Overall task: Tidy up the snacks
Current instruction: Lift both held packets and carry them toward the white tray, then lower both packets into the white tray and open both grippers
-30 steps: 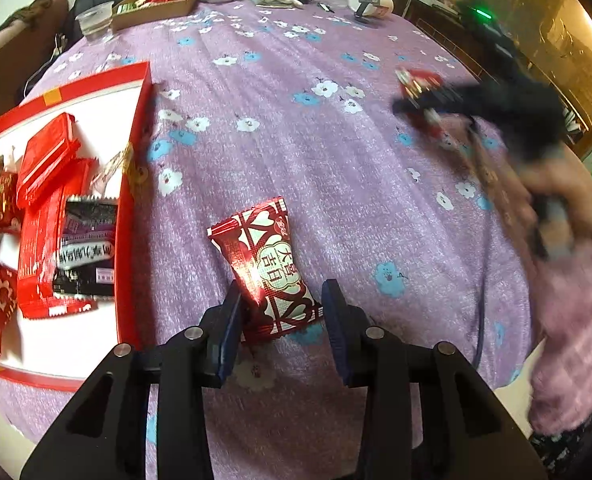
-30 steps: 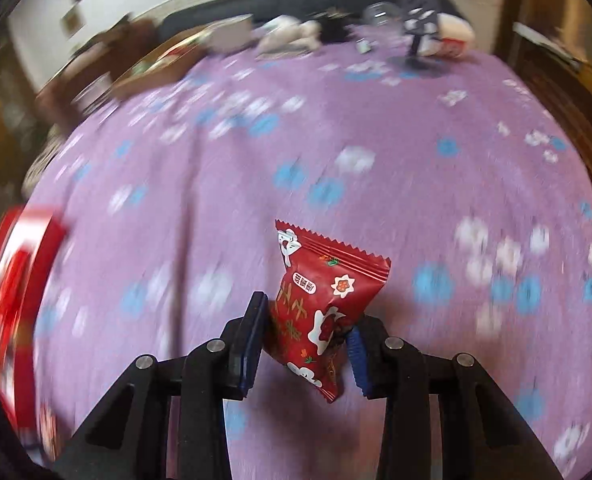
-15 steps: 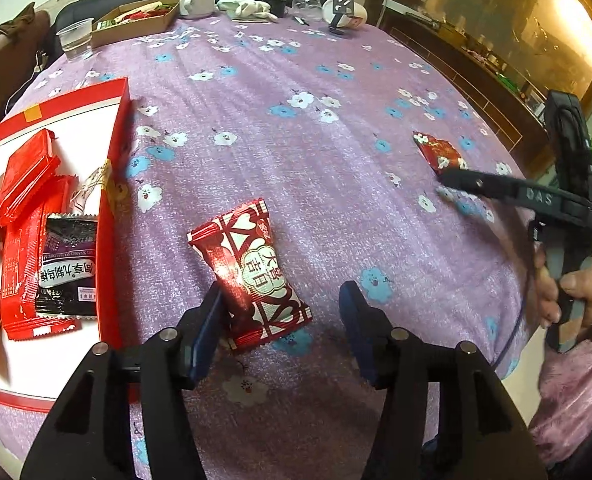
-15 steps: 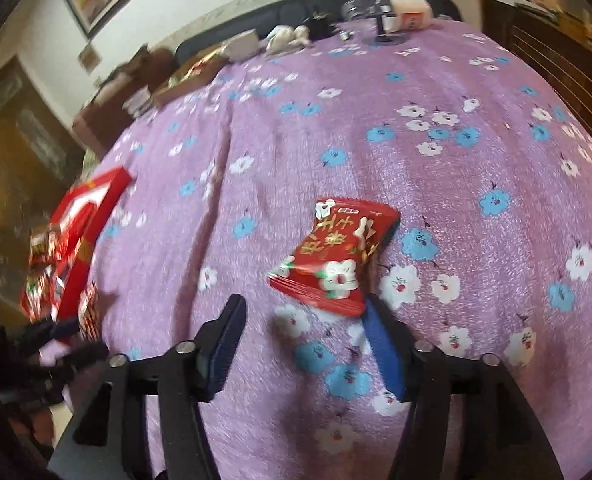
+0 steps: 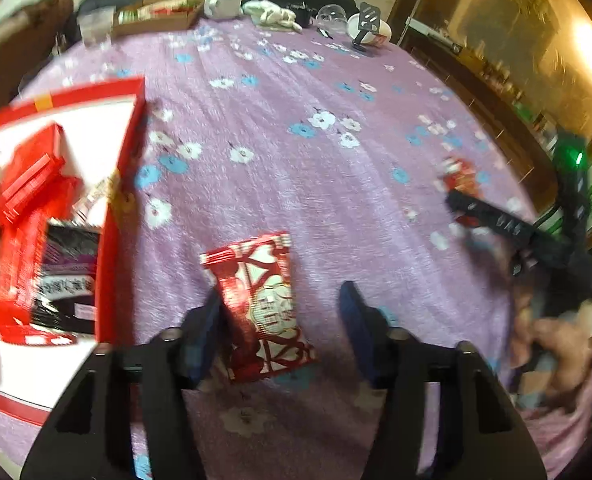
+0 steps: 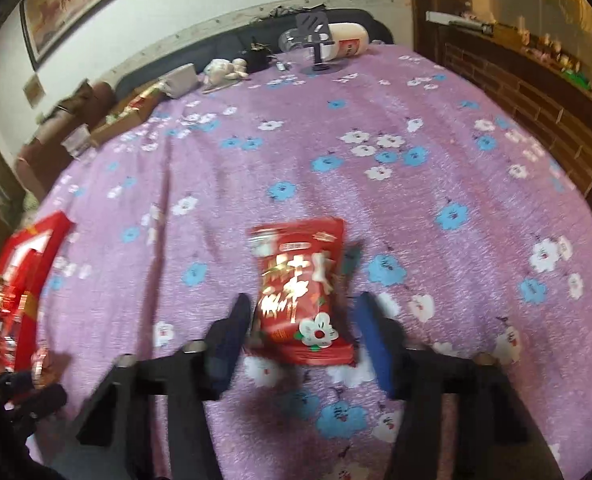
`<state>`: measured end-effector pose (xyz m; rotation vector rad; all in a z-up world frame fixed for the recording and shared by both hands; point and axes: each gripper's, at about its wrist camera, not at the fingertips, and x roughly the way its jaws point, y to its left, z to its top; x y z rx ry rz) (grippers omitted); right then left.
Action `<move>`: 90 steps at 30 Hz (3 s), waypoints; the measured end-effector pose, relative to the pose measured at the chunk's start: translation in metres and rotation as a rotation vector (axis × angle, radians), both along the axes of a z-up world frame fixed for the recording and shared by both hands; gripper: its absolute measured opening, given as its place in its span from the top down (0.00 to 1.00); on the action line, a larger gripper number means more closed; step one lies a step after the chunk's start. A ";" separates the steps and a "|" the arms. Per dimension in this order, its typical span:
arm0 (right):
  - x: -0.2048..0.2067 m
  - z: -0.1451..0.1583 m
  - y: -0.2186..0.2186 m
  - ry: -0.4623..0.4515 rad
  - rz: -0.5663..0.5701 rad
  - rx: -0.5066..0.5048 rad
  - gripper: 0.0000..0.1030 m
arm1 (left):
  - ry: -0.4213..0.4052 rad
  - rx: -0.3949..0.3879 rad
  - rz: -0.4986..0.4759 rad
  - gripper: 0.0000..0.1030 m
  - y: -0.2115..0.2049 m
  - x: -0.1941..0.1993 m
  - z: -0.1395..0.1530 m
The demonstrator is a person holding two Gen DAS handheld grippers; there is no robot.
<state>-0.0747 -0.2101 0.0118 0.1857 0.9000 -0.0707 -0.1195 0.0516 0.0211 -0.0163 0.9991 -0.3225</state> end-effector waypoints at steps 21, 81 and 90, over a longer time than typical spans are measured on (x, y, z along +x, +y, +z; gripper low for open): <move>-0.001 -0.001 0.009 0.015 0.000 -0.085 0.59 | -0.190 0.091 0.046 0.76 0.017 -0.032 0.018; -0.048 0.032 0.240 -0.251 0.646 0.117 0.65 | -0.211 -0.061 0.245 0.76 0.151 -0.055 0.030; -0.028 0.034 0.272 -0.254 0.702 0.118 0.65 | -0.214 -0.018 0.298 0.76 0.169 -0.036 0.028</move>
